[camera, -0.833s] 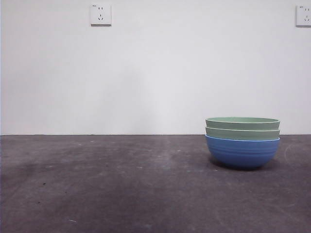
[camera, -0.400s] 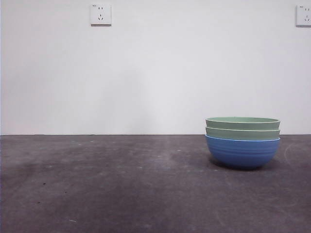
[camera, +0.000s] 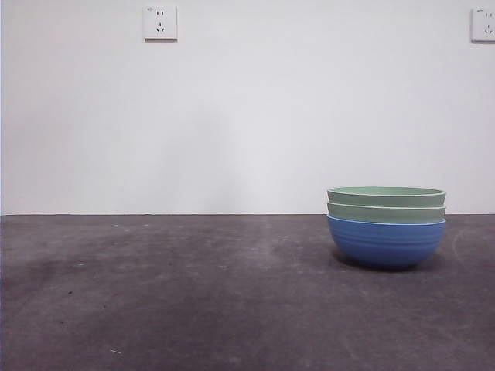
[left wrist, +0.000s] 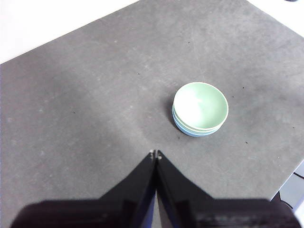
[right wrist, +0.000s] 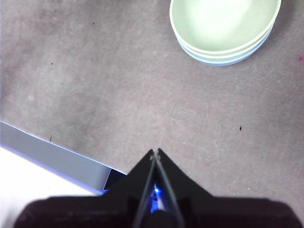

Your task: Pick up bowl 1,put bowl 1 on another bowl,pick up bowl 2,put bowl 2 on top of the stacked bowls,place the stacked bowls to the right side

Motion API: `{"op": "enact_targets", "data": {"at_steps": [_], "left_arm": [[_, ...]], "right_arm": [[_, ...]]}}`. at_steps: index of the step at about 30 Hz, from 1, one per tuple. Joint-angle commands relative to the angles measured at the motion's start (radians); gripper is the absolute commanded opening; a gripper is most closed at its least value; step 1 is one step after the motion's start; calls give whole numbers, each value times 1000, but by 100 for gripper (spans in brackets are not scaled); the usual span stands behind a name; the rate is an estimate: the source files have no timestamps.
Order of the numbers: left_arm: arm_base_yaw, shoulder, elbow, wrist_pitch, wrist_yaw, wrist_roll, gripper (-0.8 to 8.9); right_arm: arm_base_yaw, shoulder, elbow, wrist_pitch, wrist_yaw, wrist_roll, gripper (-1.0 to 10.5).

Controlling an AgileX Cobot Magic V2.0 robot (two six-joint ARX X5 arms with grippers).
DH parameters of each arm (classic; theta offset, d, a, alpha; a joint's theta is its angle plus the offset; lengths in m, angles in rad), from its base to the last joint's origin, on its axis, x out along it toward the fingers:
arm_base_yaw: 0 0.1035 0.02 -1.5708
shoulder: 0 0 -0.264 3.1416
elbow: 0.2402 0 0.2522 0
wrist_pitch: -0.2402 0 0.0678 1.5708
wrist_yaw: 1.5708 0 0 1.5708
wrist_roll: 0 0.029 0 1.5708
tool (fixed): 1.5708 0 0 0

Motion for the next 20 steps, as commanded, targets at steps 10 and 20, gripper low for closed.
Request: {"op": "enact_targets", "data": {"at_steps": [10,20], "left_arm": [[83,-59,-2,76,-20,102,-4],[345,-319,-230,444,135,172,-3]], "right_arm": [[0,-1,-10,7,2,-5,3],[0,-2,-10,7,2,-5,3]]}}
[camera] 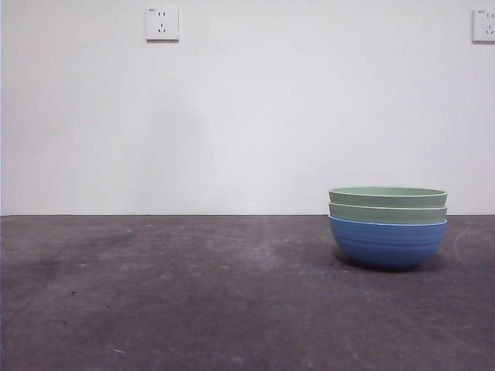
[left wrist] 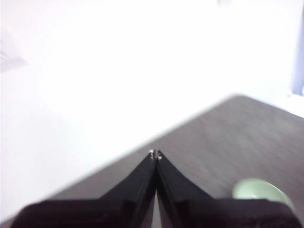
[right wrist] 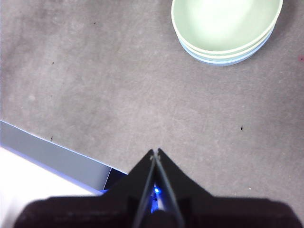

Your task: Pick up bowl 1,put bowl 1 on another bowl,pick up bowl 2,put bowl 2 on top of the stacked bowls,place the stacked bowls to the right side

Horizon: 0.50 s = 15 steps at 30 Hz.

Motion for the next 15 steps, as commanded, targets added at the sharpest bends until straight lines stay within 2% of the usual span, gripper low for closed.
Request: {"op": "enact_targets", "data": {"at_steps": [1,7,15], "left_arm": [[82,-84,-135,78,3,23,-4],[213,-309,-492,274,-2,44,-4],[298,-632,-1080,681,-2,40,-4]], "right_arm": [[1,-2,-10,7,2,-5,3],[1,-2,-10,7,2,-5,3],[1,-2,-10,7,2,-5,3]]}}
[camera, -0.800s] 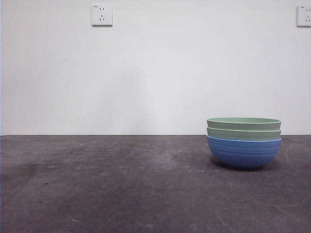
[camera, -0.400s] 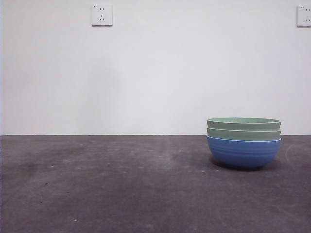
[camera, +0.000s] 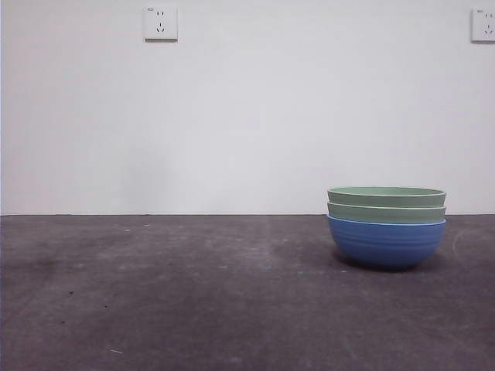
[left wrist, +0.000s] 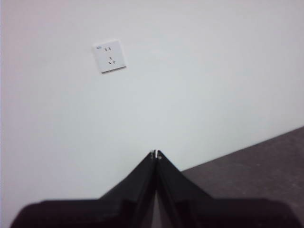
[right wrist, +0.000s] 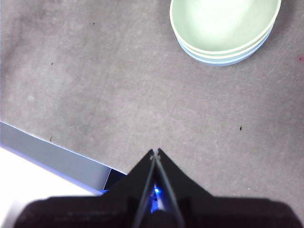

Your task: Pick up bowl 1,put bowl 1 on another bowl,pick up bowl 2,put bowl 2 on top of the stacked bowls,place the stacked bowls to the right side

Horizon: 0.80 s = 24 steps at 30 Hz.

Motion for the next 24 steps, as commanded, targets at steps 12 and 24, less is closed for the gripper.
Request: {"op": "enact_targets", "data": {"at_steps": [12,24], "left_arm": [[50,-435,-791,330,-66,-45,-4],[50,-584,-1066,340,-154,-73,-4]], "right_arm": [[0,-2,-10,7,2,-5,3],[0,-2,-10,7,2,-5,3]]}}
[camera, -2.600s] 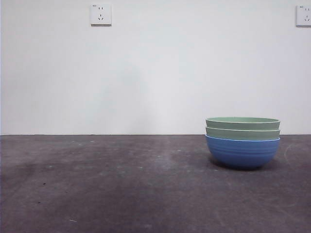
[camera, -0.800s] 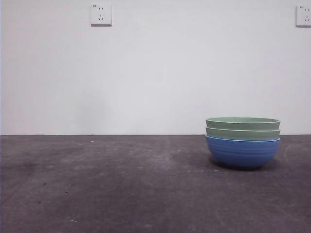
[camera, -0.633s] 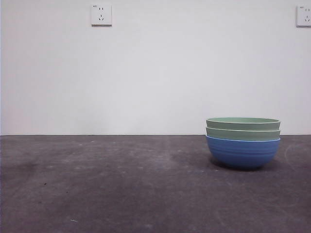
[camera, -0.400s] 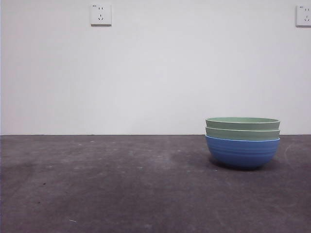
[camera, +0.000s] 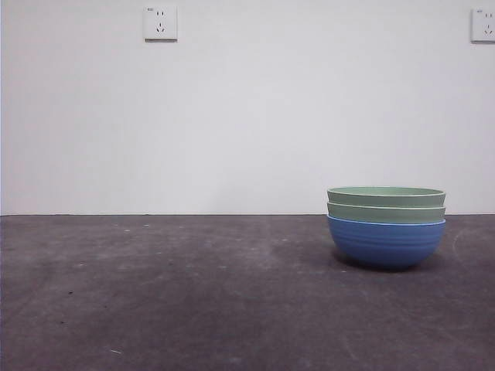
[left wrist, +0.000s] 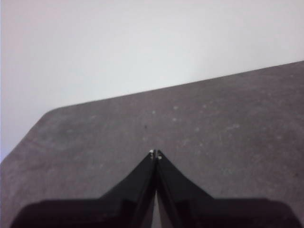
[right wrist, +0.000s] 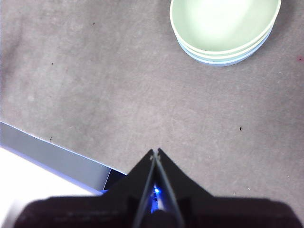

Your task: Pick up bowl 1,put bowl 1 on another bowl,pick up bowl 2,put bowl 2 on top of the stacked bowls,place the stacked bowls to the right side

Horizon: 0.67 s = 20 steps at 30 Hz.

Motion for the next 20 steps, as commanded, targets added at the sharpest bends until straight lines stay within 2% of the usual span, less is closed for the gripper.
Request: {"op": "enact_targets", "data": {"at_steps": [1,8,13,16,20], "left_arm": [[4,-32,-47,11,-19,-23,-4],[4,-94,-111,-14,-18,-26,-3],[4,-107,-112,-95,-18,-51,-4],[4,-113,-112,-159,-16,-92,-4],[4,-119,-112,-156,-13,-146,-4]], "right_arm": [[0,-2,-10,6,2,-5,3],[0,-2,-10,6,2,-5,3],[0,-2,-10,6,2,-5,3],[0,-2,-10,6,2,-5,3],[0,-2,-10,6,2,-5,3]]}}
